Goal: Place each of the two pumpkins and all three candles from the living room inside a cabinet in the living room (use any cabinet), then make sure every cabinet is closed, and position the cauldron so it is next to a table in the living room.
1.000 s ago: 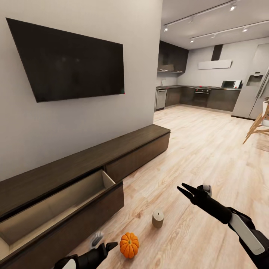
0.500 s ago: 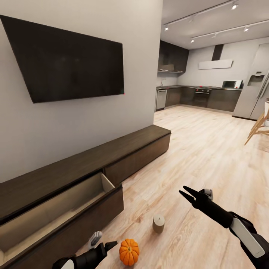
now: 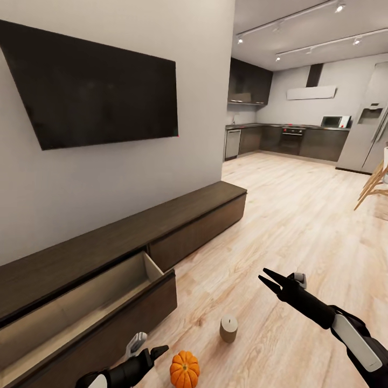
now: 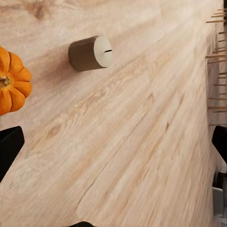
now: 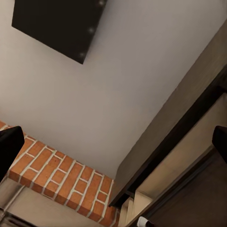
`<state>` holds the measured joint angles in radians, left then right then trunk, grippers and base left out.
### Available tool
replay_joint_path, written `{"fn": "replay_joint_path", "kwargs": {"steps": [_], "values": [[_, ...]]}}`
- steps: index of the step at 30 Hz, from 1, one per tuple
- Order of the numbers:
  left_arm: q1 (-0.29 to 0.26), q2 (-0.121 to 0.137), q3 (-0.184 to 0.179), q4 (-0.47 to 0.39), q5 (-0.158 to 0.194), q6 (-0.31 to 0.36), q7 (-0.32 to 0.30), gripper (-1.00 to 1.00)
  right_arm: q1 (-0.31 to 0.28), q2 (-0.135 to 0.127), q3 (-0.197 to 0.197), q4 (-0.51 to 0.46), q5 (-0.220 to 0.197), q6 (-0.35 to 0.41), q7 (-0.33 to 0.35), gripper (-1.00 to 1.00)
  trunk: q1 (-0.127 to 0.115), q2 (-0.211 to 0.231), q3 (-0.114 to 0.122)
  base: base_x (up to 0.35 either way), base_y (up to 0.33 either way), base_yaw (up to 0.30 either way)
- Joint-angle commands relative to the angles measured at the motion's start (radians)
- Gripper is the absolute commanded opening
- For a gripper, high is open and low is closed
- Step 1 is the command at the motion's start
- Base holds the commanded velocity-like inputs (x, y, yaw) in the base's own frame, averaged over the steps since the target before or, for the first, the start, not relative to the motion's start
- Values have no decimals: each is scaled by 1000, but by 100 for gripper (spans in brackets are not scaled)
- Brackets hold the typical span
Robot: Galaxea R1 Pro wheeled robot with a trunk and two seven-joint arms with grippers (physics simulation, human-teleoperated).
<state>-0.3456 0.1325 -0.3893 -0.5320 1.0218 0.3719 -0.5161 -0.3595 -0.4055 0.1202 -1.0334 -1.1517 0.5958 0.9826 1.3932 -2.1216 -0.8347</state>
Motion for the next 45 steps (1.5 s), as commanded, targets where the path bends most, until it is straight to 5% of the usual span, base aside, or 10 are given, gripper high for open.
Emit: {"fn": "replay_joint_path", "kwargs": {"steps": [1,28,32,39,45], "values": [[-1,1,-4,0,10,0,0,100,-1,-1,3,1,-10,7,-1,100,0,0,-1,3,0,0],[0,4,-5,0,9,-10,-12,100,0,-1,1,0,-9,7,-45,100,100,-182,-82,0,0,0],[0,28,-5,0,14,-8,-16,100,0,-1,1,0,-9,8,-68,100,115,-210,-95,0,0,0],[1,54,-5,23,16,-5,-144,100,-1,0,1,0,-10,8,-109,100,142,-259,-117,0,0,0],[1,60,-5,47,18,-1,-166,100,-1,1,1,0,-10,7,-119,100,165,-301,-136,0,0,0]]}}
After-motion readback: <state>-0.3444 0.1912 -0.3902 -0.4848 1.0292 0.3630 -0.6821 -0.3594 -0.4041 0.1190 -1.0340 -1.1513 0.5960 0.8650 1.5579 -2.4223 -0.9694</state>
